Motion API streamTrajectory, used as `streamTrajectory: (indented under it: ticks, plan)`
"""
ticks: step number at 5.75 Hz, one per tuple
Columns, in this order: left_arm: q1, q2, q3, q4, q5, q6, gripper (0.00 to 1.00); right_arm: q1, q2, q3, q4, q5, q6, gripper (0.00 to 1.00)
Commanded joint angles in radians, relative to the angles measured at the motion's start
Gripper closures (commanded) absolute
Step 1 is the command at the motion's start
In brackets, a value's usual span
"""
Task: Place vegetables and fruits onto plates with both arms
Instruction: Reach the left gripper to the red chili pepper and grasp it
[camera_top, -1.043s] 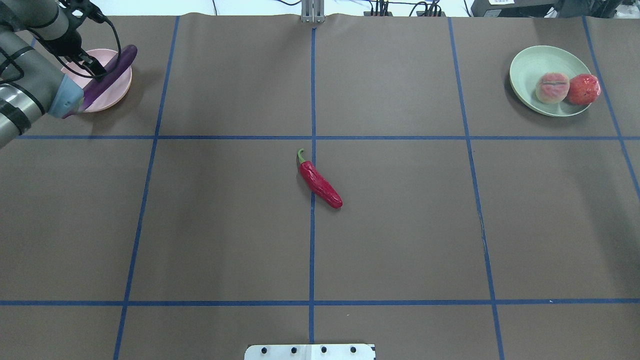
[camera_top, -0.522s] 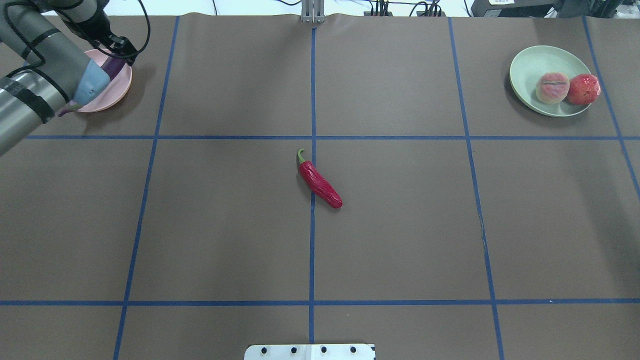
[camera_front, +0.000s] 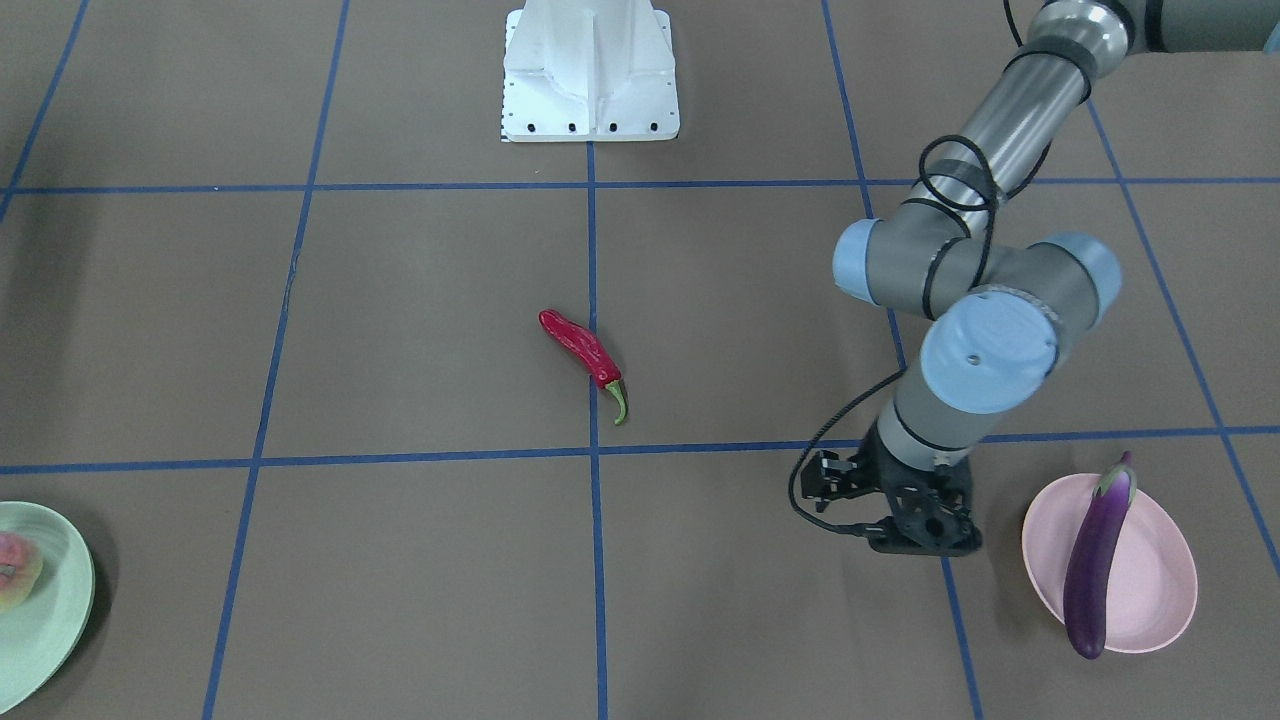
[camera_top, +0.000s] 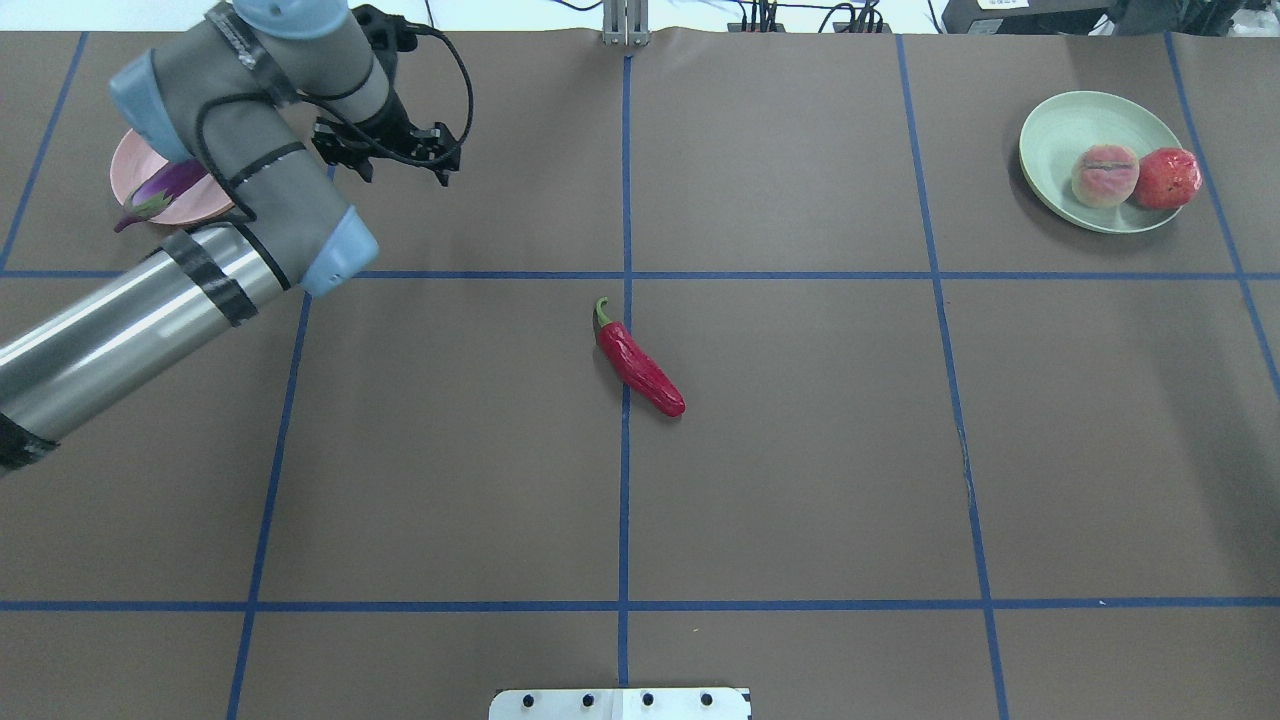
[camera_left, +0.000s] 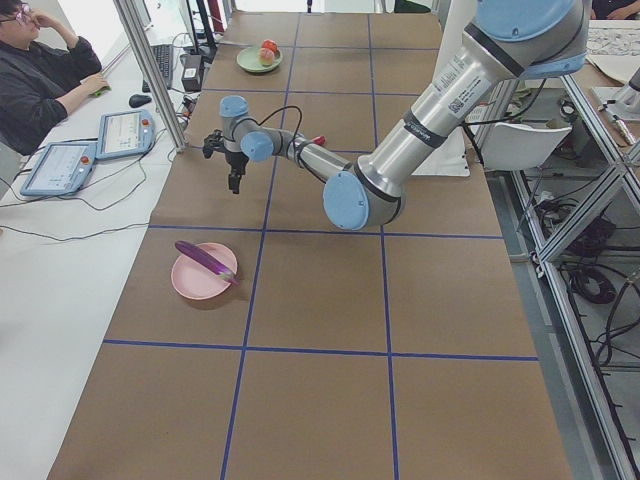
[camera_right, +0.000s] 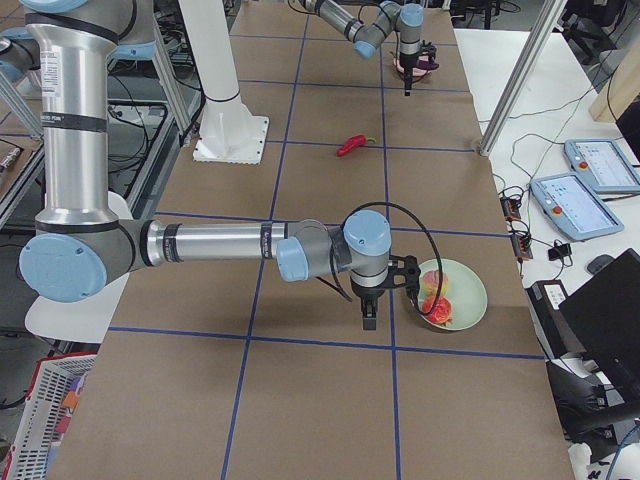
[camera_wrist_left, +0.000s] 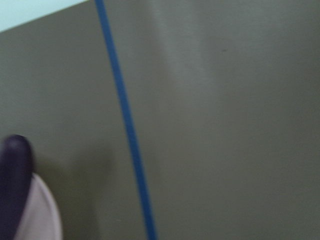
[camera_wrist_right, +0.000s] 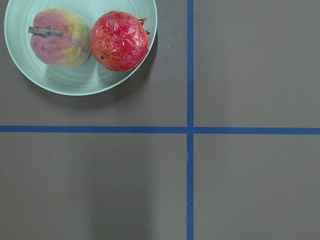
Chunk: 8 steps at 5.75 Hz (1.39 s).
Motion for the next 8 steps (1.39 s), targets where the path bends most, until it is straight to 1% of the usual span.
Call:
streamTrajectory:
  ticks: [1, 2, 3, 4, 5, 6, 7, 8]
  plan:
    - [0.157, -0.068, -0.057, 0.003, 0.011, -0.451, 0.01, 0.000, 0.000, 0.000, 0.000, 0.001, -0.001, 0.00]
    - [0.232, -0.085, -0.057, 0.005, 0.040, -0.556, 0.01, 0.000, 0.000, 0.001, 0.000, 0.001, -0.001, 0.00]
    - [0.294, -0.109, -0.051, 0.008, 0.107, -0.591, 0.01, 0.000, -0.001, 0.001, 0.000, 0.001, -0.001, 0.00]
    - [0.333, -0.134, -0.045, 0.040, 0.111, -0.653, 0.01, 0.000, -0.001, 0.001, 0.000, 0.001, -0.001, 0.00]
    - [0.359, -0.139, -0.045, 0.069, 0.167, -0.659, 0.04, 0.000, -0.001, 0.000, -0.002, 0.003, -0.001, 0.00]
    - [0.367, -0.136, -0.046, 0.075, 0.190, -0.642, 0.99, 0.000, -0.001, 0.000, -0.002, 0.001, -0.001, 0.00]
    - [0.364, -0.136, -0.049, 0.094, 0.191, -0.589, 1.00, 0.000, -0.001, 0.000, -0.002, 0.001, -0.001, 0.00]
    - [0.356, -0.139, -0.062, 0.138, 0.189, -0.547, 1.00, 0.000, -0.001, -0.002, -0.002, -0.002, -0.001, 0.00]
